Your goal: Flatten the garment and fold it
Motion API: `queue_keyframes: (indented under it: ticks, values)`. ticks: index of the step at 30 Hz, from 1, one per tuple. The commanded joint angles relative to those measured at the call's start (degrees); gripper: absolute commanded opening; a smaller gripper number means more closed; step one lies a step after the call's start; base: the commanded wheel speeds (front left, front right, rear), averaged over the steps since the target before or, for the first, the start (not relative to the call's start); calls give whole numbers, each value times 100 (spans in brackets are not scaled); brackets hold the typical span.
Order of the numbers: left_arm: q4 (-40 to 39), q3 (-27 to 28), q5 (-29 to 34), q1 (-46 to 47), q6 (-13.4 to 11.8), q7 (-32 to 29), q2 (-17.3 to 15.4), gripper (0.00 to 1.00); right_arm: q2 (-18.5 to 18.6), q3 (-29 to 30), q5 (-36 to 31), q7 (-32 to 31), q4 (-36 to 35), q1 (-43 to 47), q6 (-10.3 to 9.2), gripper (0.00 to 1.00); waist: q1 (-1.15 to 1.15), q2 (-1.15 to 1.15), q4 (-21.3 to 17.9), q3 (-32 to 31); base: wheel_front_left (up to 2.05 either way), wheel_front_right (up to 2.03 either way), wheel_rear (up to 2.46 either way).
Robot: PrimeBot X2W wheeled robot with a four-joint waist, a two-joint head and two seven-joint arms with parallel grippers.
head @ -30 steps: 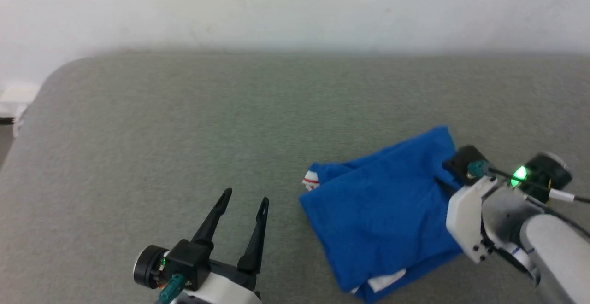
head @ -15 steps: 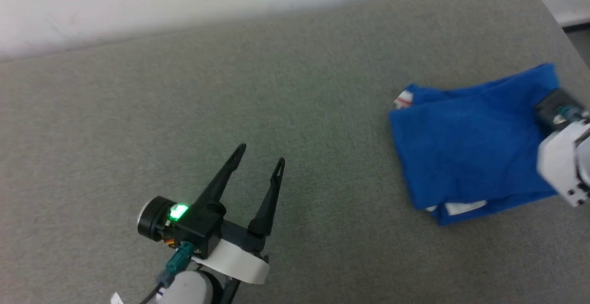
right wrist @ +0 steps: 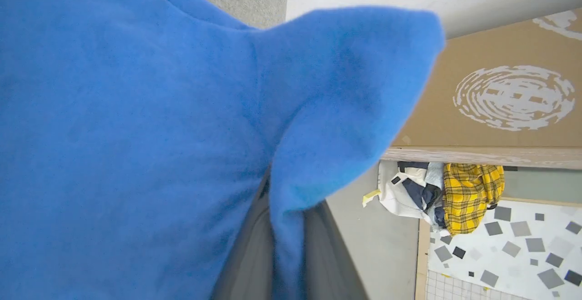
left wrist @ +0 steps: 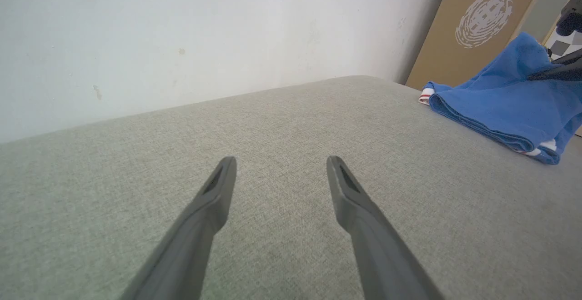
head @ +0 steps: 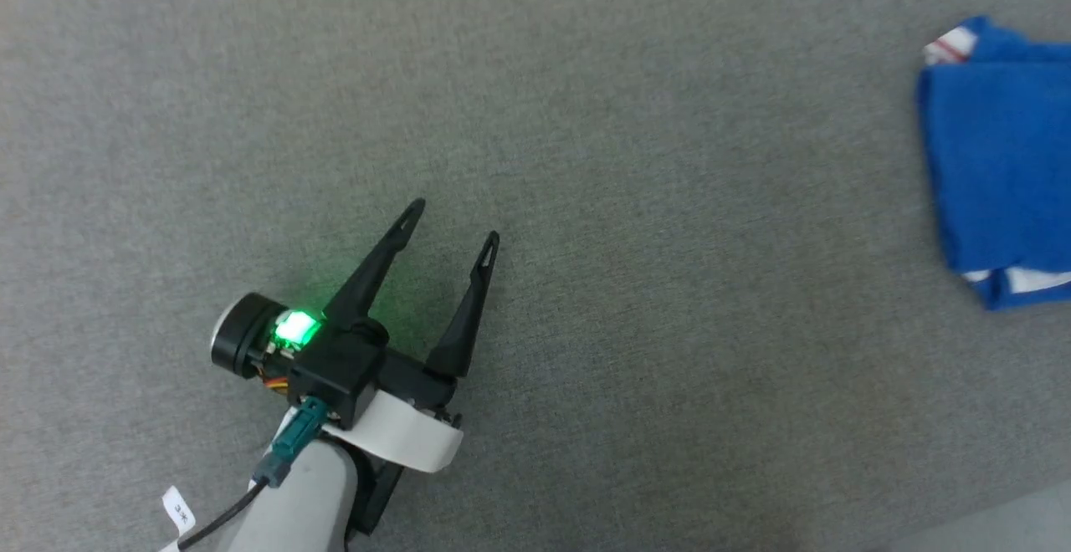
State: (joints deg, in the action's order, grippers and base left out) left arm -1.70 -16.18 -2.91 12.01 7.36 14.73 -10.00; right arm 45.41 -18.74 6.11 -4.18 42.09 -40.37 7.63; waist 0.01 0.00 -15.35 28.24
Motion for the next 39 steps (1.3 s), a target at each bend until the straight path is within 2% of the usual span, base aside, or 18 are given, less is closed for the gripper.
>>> queue_keyframes:
  ticks: [1, 5, 9, 10, 11, 12, 20, 25, 32, 39]
  values:
    - [-51, -3, 56, 81, 13, 27, -36, 100, 26, 84, -165, 106, 107, -155, -14, 0, -1, 0, 80, 368, 0, 0, 0]
    - [-124, -34, 84, 156, 13, 27, -41, 100, 32, 378, -733, 386, 564, -360, -14, 0, -1, 0, 186, 540, 0, 0, 0]
    - [-130, -26, 95, 176, -4, 27, -7, 100, -75, 680, -1007, 524, 939, -492, -14, 0, -1, 0, 259, 578, 0, 0, 0]
    - [-128, -30, 95, 175, -5, 27, 4, 100, -110, 767, -1030, 539, 1029, -515, -14, 22, -1, 0, 285, 567, 0, 0, 0]
    - [-123, -28, 93, 171, -8, 27, 15, 100, -133, 822, -1098, 605, 1065, -541, -14, 78, -1, 0, 305, 544, 0, 0, 0]
    - [-114, -25, 90, 165, -11, 27, 25, 100, -166, 896, -1148, 663, 1104, -568, -14, 100, -1, 0, 321, 510, 0, 0, 0]
    - [-17, 87, -31, 33, -29, 27, 179, 100, -415, 1076, -1638, 994, 1086, -797, -14, 100, -1, 0, 421, -135, 0, 0, 0]
    - [109, 211, -154, -240, -48, 27, 344, 100, -661, 1057, -1602, 1311, 883, -921, -14, 100, -1, 0, 559, -797, 0, 0, 0]
    - [211, 629, -303, -698, -160, 27, 508, 100, -1270, 1094, -1017, 1699, 313, -758, -14, 100, -1, 0, 849, -1625, 0, 0, 0]
    - [251, 1068, -291, -1042, -345, 27, 591, 100, -1941, 1404, -289, 1855, -853, 142, -14, 100, -1, 0, 1192, -2144, 0, 0, 0]
